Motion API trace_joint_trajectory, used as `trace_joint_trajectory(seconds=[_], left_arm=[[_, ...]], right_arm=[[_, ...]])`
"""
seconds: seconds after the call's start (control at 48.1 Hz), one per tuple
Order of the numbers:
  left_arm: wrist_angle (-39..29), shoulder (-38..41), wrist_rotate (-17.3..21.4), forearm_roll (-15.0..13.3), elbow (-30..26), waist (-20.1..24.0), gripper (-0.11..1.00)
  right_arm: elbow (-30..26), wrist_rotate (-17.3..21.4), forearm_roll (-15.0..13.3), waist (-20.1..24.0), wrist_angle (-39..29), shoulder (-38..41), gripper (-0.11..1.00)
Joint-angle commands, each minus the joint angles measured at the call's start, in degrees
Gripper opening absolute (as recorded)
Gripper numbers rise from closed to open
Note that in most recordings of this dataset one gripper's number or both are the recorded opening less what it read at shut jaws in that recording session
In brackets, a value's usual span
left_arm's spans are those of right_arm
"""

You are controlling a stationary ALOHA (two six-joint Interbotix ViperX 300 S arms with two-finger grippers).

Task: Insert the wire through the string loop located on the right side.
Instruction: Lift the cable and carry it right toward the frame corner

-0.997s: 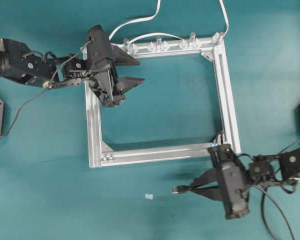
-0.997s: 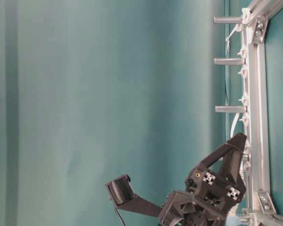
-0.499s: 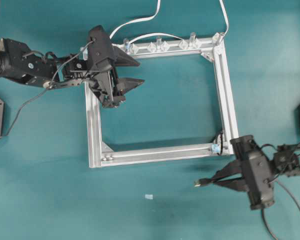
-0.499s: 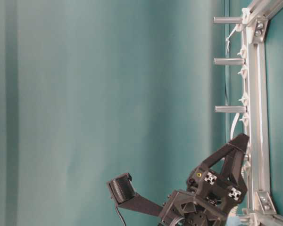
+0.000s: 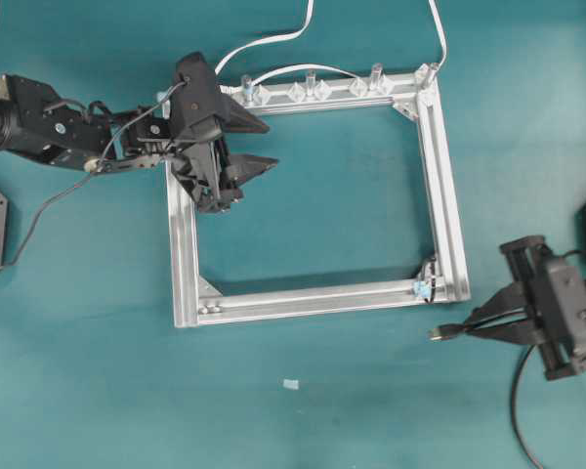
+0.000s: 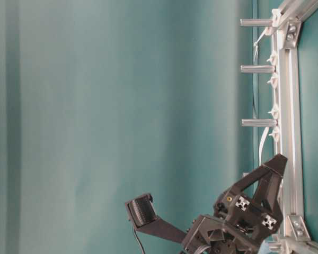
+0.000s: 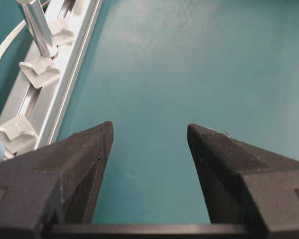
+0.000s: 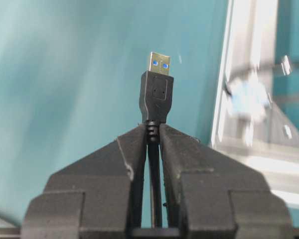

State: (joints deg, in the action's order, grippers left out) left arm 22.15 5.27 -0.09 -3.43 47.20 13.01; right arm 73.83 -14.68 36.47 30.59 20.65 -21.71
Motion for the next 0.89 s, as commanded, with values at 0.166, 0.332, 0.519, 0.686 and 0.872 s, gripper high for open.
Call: trace_joint_trajectory(seconds=[0.166,0.332,0.519,0.686,0.872], left_arm=[[0.2,-0.6,-0.3,0.0,-1.7,-0.1,0.65],[0.2,-0.6,-0.3,-0.1,-1.8,-0.1,0.65],[0.2,-0.6,-0.3,-0.1,-1.8,-0.1,0.65],[0.2,-0.6,-0.3,0.0,-1.8,0.0,0.64],[0.2,-0.6,-0.3,0.0,-1.7,0.4,0.64]], right_arm=[[3.6,-0.1,-0.1,0.2,-0.9,-7.3,0.12],[5.1,-0.2,-0.1,-0.3,-1.5,-9.5,0.12],[5.8,-0.3,-0.1,-1.1,-1.5,-9.9,0.12],[5.6,-0.4,-0.2,-1.9,-1.5,-9.9,0.12],[5.4,-0.4,-0.2,-2.7,-1.5,-9.9,0.12]])
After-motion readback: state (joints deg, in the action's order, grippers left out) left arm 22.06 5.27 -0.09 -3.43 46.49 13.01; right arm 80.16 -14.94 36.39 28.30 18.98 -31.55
